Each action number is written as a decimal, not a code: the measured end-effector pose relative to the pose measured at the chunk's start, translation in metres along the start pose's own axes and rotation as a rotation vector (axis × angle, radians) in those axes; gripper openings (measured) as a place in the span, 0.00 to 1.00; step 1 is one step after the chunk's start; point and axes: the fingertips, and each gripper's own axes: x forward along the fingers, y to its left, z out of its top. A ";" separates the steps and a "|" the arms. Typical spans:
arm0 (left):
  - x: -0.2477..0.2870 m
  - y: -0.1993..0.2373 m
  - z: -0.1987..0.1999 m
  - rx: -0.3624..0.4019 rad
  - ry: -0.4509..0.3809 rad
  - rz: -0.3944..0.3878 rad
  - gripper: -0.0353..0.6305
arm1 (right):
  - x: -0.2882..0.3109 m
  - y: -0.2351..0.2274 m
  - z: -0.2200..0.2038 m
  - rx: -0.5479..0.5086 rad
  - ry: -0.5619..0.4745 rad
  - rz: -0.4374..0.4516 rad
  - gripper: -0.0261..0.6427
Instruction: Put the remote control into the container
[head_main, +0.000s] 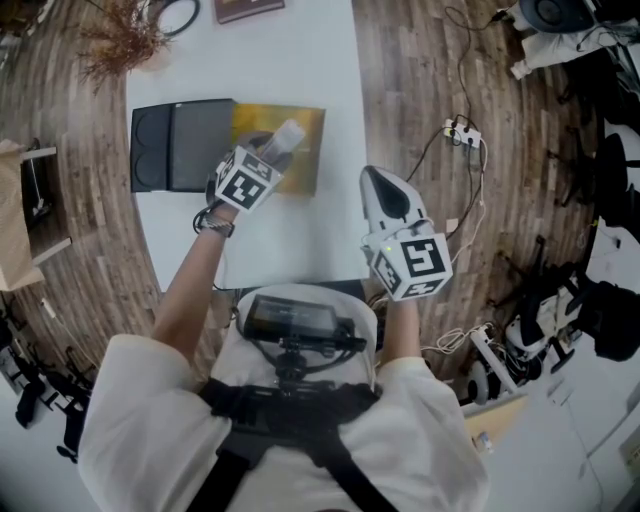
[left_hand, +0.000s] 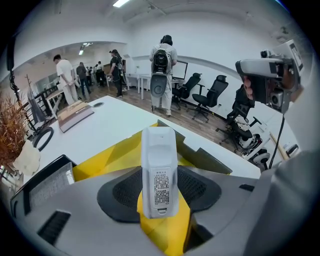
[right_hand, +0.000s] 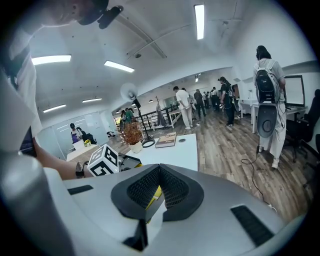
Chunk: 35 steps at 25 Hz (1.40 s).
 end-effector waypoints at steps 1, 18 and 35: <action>0.001 0.000 0.000 0.003 0.003 -0.001 0.41 | 0.001 -0.001 -0.001 0.002 0.001 -0.001 0.05; 0.012 -0.002 -0.004 -0.002 0.076 0.001 0.41 | 0.001 -0.004 -0.002 0.015 0.011 -0.009 0.05; 0.020 -0.004 -0.008 -0.005 0.126 0.011 0.40 | 0.005 -0.004 -0.005 0.018 0.027 -0.006 0.05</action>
